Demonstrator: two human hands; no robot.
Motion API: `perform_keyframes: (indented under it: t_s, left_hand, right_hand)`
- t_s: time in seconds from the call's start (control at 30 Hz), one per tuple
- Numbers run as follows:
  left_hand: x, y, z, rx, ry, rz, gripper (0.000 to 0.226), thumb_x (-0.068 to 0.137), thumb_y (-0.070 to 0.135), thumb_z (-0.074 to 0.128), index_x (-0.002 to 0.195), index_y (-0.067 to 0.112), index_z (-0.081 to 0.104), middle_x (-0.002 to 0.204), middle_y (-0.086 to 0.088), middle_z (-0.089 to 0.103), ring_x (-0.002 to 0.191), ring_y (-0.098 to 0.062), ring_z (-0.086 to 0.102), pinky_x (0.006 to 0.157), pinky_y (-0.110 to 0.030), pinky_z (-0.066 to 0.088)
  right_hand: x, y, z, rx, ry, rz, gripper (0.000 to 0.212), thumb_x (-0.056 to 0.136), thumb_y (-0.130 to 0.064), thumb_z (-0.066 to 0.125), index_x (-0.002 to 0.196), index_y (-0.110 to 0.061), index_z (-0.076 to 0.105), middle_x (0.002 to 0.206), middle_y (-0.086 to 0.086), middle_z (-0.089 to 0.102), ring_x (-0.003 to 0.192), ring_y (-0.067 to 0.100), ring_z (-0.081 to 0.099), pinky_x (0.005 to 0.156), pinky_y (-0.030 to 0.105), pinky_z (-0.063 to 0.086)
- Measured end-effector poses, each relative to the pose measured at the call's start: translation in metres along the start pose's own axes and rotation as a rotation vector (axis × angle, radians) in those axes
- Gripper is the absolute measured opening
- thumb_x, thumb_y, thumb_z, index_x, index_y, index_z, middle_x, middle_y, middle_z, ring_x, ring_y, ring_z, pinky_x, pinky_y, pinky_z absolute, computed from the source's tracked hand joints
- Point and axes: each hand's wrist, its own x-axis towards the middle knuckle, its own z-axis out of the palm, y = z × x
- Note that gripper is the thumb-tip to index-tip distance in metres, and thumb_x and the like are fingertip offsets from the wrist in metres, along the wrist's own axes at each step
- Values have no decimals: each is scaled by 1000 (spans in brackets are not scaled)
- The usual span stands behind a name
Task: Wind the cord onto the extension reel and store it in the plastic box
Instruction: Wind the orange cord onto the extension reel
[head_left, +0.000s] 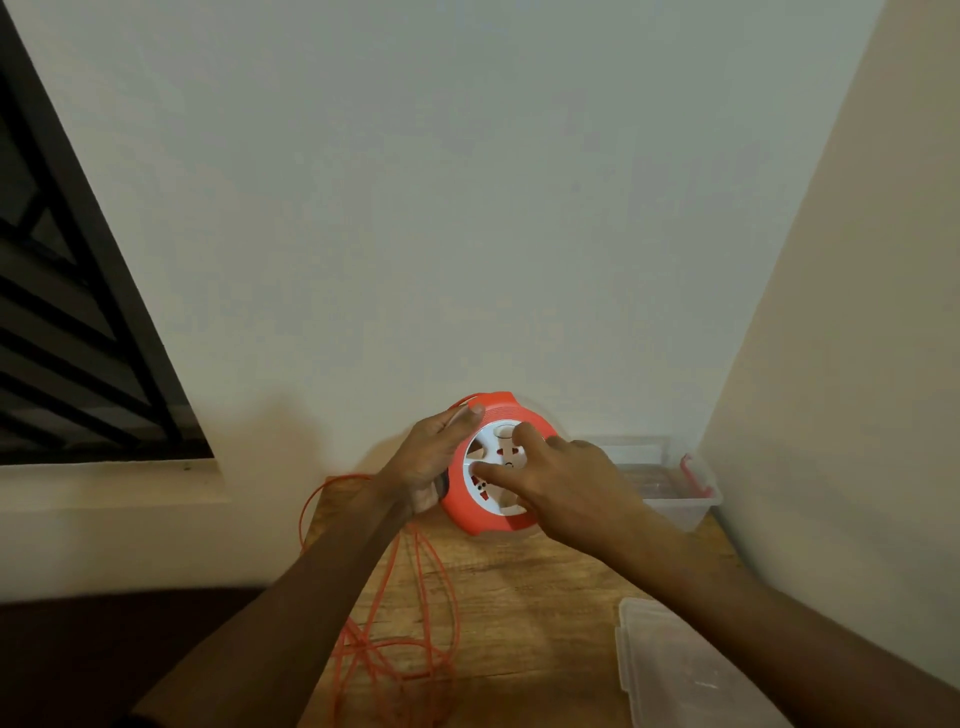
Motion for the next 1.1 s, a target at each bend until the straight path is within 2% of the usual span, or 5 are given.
perform_keyframes:
  t_s: [0.13, 0.43, 0.67, 0.83, 1.1]
  left_hand:
    - [2, 3, 2, 74, -8, 6, 47, 87, 49, 68, 124, 20, 71, 114, -8, 80, 99, -32, 79, 74, -42, 66]
    - [5, 1, 6, -6, 61, 49, 39, 89, 45, 71, 120, 20, 73, 112, -8, 81, 98, -29, 79, 73, -39, 66]
    - [8, -9, 15, -77, 164, 120, 16, 95, 36, 71, 98, 26, 82, 107, -12, 82, 93, -30, 80, 68, -39, 66]
    - [7, -12, 7, -51, 139, 58, 23, 95, 40, 69, 105, 23, 81, 109, -13, 81, 95, -31, 79, 74, -42, 66]
    - [2, 1, 0, 12, 33, 36, 42, 85, 48, 69, 116, 19, 75, 110, -13, 81, 92, -32, 80, 66, -38, 64]
  right_hand:
    - [4, -1, -1, -65, -2, 68, 78, 85, -16, 66, 147, -32, 21, 112, 17, 62, 80, 32, 65, 54, 33, 40]
    - [25, -1, 24, 38, 161, 230, 68, 77, -45, 70, 138, -33, 41, 100, 5, 74, 75, 27, 70, 57, 34, 54]
    - [26, -12, 31, 1079, 252, 908, 53, 83, -53, 63, 129, -27, 58, 131, -5, 62, 118, 18, 58, 83, 25, 43]
    - [10, -16, 24, 479, 149, 607, 49, 83, -38, 59, 130, -24, 49, 102, -1, 71, 82, 21, 68, 59, 27, 44]
    - [4, 9, -2, 67, -45, 42, 60, 83, -16, 71, 134, -36, 46, 139, 14, 45, 83, 30, 66, 55, 33, 52]
